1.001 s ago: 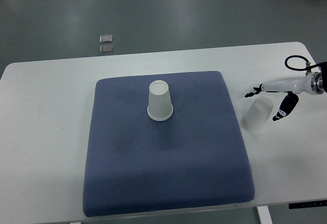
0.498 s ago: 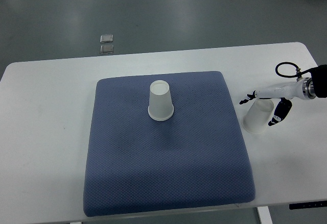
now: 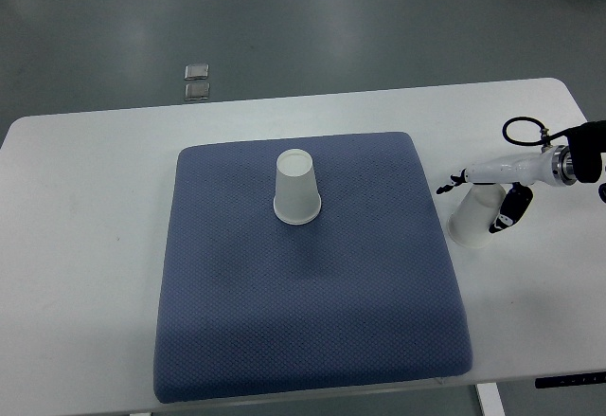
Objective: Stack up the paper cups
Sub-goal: 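Lower the right hand around the white cup beside the pad and grasp it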
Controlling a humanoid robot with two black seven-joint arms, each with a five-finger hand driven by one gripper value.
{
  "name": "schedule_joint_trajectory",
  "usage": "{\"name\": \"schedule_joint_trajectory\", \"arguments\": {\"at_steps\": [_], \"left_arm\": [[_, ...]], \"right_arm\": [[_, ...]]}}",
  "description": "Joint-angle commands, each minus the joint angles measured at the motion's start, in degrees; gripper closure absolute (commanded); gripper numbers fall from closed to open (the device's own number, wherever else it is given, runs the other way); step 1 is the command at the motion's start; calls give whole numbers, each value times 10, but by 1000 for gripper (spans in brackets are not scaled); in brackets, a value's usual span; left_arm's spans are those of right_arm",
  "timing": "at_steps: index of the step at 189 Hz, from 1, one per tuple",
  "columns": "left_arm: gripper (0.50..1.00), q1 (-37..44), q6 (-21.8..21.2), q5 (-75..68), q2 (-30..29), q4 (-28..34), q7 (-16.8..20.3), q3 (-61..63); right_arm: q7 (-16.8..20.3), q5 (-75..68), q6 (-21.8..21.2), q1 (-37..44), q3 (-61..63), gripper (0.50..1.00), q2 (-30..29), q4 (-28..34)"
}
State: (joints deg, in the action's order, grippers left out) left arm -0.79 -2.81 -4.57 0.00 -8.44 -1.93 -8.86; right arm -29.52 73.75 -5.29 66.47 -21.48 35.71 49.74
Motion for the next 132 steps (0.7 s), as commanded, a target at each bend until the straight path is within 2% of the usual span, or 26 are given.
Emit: {"name": "schedule_joint_trajectory", "arguments": {"at_steps": [1,15,36,68,89,132], "left_arm": [[500,0,0,0,0,0,0,0],[500,0,0,0,0,0,0,0],[500,0,0,0,0,0,0,0],[500,0,0,0,0,0,0,0],[500,0,0,0,0,0,0,0],[500,0,0,0,0,0,0,0]], "right_arm": [[-1,0,-1,1,-1,630,0,0],[-3,0,-1,1,-1,644,0,1],[-4,0,-1,0,-1,703,-1,4],[-6,0,-2,2,-1,744,0,4],[-6,0,-4,2,-1,807,0,4],[-6,0,-2,6,-1,810,1,4]]}}
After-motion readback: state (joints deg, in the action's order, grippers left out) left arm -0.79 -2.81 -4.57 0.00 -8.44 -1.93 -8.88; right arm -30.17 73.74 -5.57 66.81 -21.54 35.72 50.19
